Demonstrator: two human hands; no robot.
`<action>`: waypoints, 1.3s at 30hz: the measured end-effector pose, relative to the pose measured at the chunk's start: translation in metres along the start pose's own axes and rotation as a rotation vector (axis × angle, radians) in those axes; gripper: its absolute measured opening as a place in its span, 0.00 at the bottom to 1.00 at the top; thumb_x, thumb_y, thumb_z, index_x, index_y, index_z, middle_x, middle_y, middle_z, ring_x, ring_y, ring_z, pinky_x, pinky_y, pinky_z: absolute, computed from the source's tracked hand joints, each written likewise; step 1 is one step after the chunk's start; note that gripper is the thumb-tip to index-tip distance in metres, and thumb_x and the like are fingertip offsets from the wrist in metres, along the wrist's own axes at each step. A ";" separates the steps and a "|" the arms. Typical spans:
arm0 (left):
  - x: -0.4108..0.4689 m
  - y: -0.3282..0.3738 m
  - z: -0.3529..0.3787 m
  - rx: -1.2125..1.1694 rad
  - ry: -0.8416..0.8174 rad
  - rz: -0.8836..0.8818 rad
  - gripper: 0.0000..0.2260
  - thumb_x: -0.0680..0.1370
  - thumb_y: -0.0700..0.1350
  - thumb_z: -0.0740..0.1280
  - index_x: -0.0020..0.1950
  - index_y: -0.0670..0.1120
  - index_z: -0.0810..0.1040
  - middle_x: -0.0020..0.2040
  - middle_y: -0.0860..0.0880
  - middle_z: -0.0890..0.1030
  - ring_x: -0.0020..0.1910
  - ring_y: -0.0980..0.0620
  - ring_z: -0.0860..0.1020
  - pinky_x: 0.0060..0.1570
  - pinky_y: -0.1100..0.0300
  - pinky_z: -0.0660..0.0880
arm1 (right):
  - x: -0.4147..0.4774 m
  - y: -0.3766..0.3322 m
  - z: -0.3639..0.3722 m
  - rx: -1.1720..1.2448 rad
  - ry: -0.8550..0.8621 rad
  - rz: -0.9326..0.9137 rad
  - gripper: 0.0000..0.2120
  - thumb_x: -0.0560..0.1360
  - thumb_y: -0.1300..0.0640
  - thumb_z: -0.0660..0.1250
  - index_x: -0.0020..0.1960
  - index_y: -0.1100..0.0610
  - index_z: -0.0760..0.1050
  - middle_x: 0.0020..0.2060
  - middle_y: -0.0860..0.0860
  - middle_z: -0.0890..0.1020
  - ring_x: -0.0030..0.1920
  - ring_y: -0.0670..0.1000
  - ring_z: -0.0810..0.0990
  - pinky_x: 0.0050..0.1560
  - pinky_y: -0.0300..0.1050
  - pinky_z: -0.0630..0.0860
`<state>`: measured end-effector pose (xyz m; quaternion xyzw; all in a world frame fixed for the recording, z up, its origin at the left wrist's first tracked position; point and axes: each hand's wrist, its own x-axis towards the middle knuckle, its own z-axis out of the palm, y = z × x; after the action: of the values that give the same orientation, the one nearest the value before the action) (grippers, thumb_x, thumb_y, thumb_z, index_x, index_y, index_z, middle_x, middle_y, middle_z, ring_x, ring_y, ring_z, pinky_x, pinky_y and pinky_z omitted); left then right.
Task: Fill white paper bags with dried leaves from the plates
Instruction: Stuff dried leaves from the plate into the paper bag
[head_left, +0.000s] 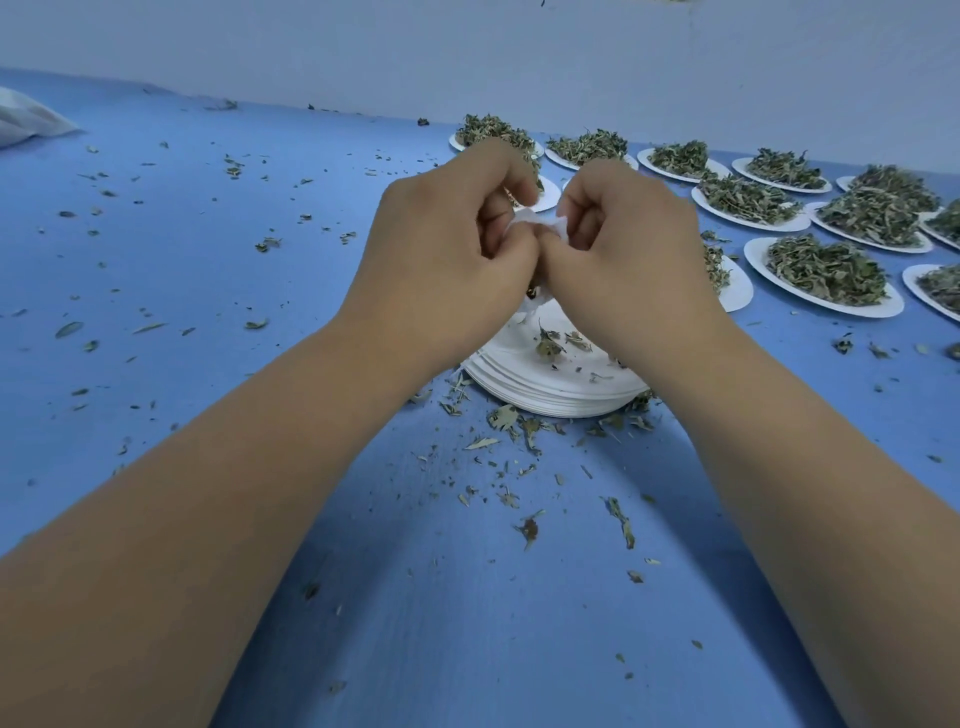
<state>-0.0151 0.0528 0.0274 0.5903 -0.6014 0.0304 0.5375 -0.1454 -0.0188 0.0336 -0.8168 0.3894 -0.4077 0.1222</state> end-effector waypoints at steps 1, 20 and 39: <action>0.001 -0.001 -0.001 0.015 0.014 -0.008 0.08 0.73 0.40 0.66 0.49 0.51 0.79 0.34 0.51 0.78 0.34 0.53 0.75 0.39 0.59 0.75 | 0.000 -0.001 0.000 0.060 -0.029 0.023 0.06 0.74 0.51 0.68 0.40 0.49 0.72 0.29 0.45 0.76 0.32 0.43 0.74 0.35 0.40 0.72; 0.003 -0.001 -0.009 0.060 0.034 -0.058 0.09 0.71 0.39 0.66 0.48 0.50 0.79 0.33 0.50 0.76 0.33 0.54 0.73 0.39 0.62 0.73 | -0.001 -0.001 0.001 0.227 -0.209 0.152 0.06 0.77 0.50 0.69 0.45 0.50 0.75 0.37 0.48 0.84 0.35 0.45 0.84 0.32 0.39 0.73; 0.013 -0.021 -0.030 0.002 -0.639 -0.087 0.48 0.70 0.32 0.70 0.80 0.62 0.50 0.81 0.60 0.41 0.80 0.61 0.45 0.56 0.77 0.67 | 0.001 0.005 0.001 0.702 -0.319 0.257 0.15 0.77 0.53 0.74 0.46 0.65 0.76 0.36 0.52 0.82 0.37 0.48 0.82 0.33 0.42 0.73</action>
<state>0.0226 0.0575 0.0361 0.5958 -0.7138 -0.1790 0.3218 -0.1470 -0.0231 0.0309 -0.7232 0.3017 -0.3656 0.5023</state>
